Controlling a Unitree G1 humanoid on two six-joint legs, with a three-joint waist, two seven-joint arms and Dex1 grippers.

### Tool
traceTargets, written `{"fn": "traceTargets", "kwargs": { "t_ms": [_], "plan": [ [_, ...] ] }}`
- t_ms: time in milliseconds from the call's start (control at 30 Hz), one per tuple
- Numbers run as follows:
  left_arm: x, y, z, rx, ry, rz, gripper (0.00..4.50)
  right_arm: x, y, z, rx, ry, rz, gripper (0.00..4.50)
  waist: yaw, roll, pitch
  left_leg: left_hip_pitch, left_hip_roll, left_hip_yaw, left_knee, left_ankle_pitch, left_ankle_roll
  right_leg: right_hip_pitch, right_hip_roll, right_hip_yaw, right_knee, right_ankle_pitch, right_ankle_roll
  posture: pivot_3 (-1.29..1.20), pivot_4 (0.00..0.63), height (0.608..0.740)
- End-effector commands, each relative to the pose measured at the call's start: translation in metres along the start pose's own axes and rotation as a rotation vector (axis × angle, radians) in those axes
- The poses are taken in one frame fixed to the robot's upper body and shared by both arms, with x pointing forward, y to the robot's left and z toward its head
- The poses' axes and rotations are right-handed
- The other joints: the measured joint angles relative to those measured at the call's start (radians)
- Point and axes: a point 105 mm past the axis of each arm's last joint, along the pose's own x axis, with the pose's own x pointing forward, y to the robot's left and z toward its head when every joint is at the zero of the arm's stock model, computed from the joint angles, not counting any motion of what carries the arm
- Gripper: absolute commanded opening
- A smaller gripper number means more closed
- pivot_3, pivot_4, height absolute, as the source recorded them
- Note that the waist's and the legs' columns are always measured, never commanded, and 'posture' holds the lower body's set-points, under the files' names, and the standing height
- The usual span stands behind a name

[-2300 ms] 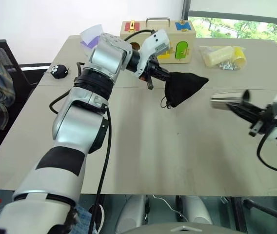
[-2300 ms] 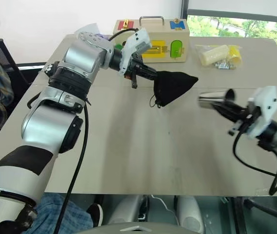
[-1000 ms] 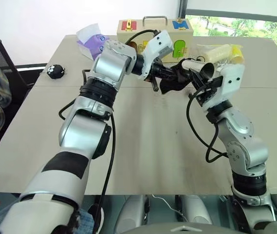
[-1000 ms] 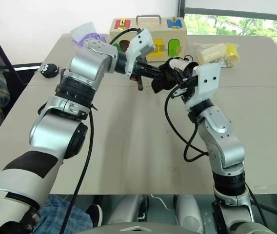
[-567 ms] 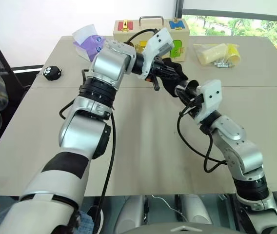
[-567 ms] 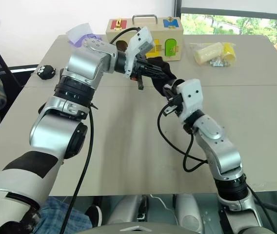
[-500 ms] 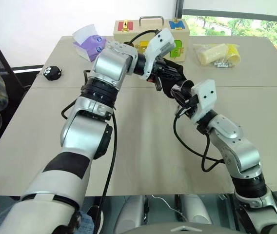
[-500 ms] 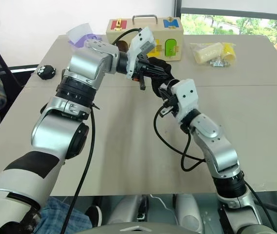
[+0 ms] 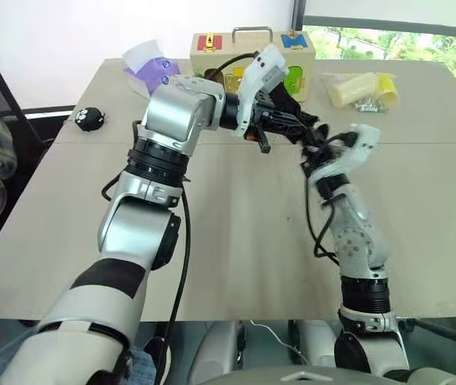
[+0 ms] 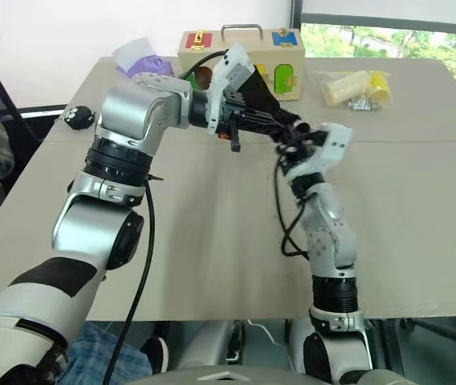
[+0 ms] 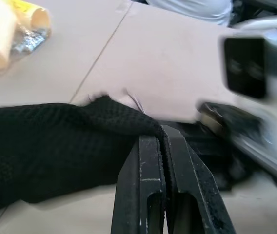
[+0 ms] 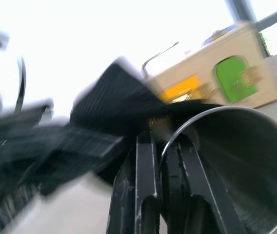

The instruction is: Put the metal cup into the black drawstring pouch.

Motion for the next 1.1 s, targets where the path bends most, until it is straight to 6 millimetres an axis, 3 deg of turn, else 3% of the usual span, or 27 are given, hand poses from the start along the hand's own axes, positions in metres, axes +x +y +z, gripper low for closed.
{"fn": "traceTargets", "kwargs": {
  "t_ms": [33, 200, 367, 567, 767, 1100],
  "plan": [
    [-0.002, -0.007, 0.014, 0.029, -0.048, -0.021, 0.00, 0.009, 0.029, 0.016, 0.299, -0.122, 0.097, 0.07, -0.004, 0.000, 0.000, 0.000, 0.000, 0.000, 0.000, 0.000, 0.000, 0.000, 0.000, 0.000, 0.000, 0.000, 0.000, 0.00, 0.150, 0.710],
    [-0.004, -0.004, 0.015, 0.020, -0.061, -0.002, 0.00, 0.000, 0.028, 0.021, 0.445, -0.140, 0.151, 0.07, -0.009, 0.000, 0.000, 0.001, 0.001, 0.000, -0.001, 0.000, 0.000, -0.001, 0.001, 0.001, 0.002, 0.000, 0.000, 0.00, 0.150, 0.710],
    [-0.005, -0.001, 0.018, 0.017, -0.072, 0.012, 0.00, -0.003, 0.034, 0.010, 0.248, -0.037, 0.235, 0.07, -0.009, 0.000, 0.000, 0.001, 0.000, 0.001, -0.001, 0.000, -0.001, -0.002, 0.002, 0.003, 0.004, 0.000, 0.000, 0.00, 0.150, 0.710],
    [-0.007, 0.003, 0.024, 0.015, -0.092, 0.025, 0.00, -0.011, 0.027, -0.021, -0.391, 0.086, 0.383, 0.07, -0.005, 0.000, 0.000, 0.001, -0.001, 0.001, 0.000, 0.000, -0.001, -0.002, 0.001, 0.003, 0.004, 0.000, 0.000, 0.00, 0.150, 0.710],
    [-0.004, 0.002, 0.028, 0.017, -0.105, 0.012, 0.00, -0.019, 0.009, -0.053, -0.874, 0.207, 0.539, 0.07, -0.009, 0.000, 0.000, 0.001, -0.001, 0.001, -0.001, 0.000, -0.001, -0.002, 0.001, 0.003, 0.004, 0.000, 0.000, 0.00, 0.150, 0.710],
    [-0.001, -0.002, 0.028, -0.034, -0.131, -0.010, 0.00, 0.013, -0.010, -0.045, -1.381, 0.278, 0.579, 0.07, -0.006, 0.000, 0.000, 0.001, -0.001, 0.001, 0.000, 0.001, -0.002, -0.003, 0.001, 0.003, 0.005, 0.000, 0.000, 0.00, 0.150, 0.710]
  ]
}}
